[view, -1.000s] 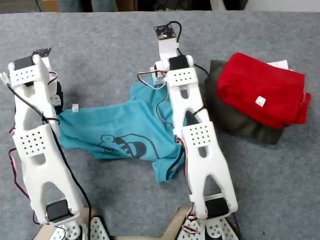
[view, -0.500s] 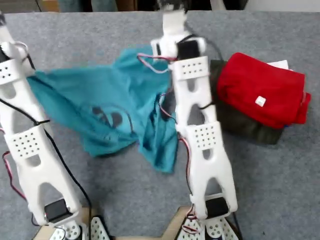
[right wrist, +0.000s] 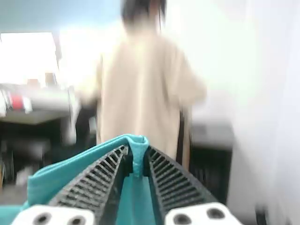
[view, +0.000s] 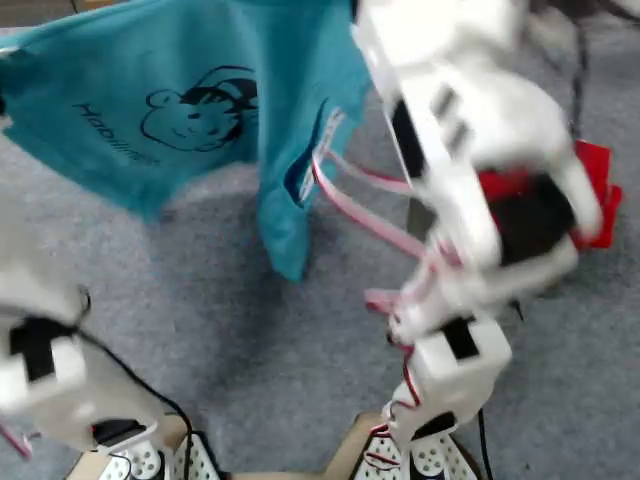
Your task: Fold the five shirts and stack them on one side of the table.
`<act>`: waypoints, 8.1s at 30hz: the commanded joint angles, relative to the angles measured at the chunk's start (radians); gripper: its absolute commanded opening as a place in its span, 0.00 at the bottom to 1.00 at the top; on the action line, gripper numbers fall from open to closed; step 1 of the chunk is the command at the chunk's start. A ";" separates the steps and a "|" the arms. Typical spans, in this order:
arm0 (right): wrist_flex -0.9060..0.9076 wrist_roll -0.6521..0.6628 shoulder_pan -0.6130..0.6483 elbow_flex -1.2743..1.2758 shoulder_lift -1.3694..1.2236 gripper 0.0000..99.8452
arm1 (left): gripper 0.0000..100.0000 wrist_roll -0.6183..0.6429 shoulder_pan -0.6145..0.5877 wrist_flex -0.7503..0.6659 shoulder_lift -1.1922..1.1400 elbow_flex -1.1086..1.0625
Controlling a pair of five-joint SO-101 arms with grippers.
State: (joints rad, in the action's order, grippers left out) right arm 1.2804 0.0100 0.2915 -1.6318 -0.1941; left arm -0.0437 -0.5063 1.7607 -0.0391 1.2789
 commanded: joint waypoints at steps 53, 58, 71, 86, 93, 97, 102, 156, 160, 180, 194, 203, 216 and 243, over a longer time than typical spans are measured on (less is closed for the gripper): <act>0.382 0.319 0.048 -0.044 -0.608 0.01 | 0.03 -0.126 -0.018 -1.192 0.259 -1.739; 0.491 0.385 0.026 0.008 -0.556 0.01 | 0.03 -0.238 -0.027 -1.168 0.420 -2.014; 0.468 0.393 0.097 1.007 -0.027 0.01 | 0.03 -0.265 -0.136 -1.169 0.503 -2.216; 0.063 0.393 0.044 2.049 0.384 0.01 | 0.03 -0.428 -0.173 -1.232 0.512 -2.316; 0.048 0.393 0.052 2.150 0.443 0.01 | 0.03 -0.436 -0.200 -1.231 0.512 -2.331; 0.049 0.393 0.074 2.160 0.441 0.01 | 0.03 -0.436 -0.217 -1.232 0.505 -2.324; 0.032 0.393 0.074 2.170 0.438 0.01 | 0.03 -0.437 -0.237 -1.234 0.512 -2.322; 0.110 0.209 0.087 1.264 -0.223 0.02 | 0.14 -0.420 -0.243 -0.666 0.789 -1.882; 0.163 0.153 0.084 0.970 -0.444 0.02 | 0.05 -0.256 -0.114 -0.833 0.540 -1.856; 0.463 0.155 -0.069 -0.033 -1.098 0.02 | 0.03 -0.051 -0.156 -1.234 -0.275 -1.529; 0.491 0.218 -0.003 0.369 -0.584 0.01 | 0.03 -0.048 -0.038 -1.349 0.166 -1.933; 0.431 0.658 0.239 1.491 0.111 0.02 | 0.03 0.221 -0.183 -1.409 0.212 -1.991; -0.008 0.830 0.368 2.347 0.377 0.30 | 0.03 0.219 -0.182 -1.410 0.181 -1.982; 0.054 0.721 0.230 1.856 -0.013 0.01 | 0.03 0.219 -0.177 -1.416 0.180 -1.980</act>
State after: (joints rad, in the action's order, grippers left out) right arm 1.2006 0.7526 0.5278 0.4074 -0.2002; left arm 0.1695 -0.6813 0.3613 0.1358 -0.7281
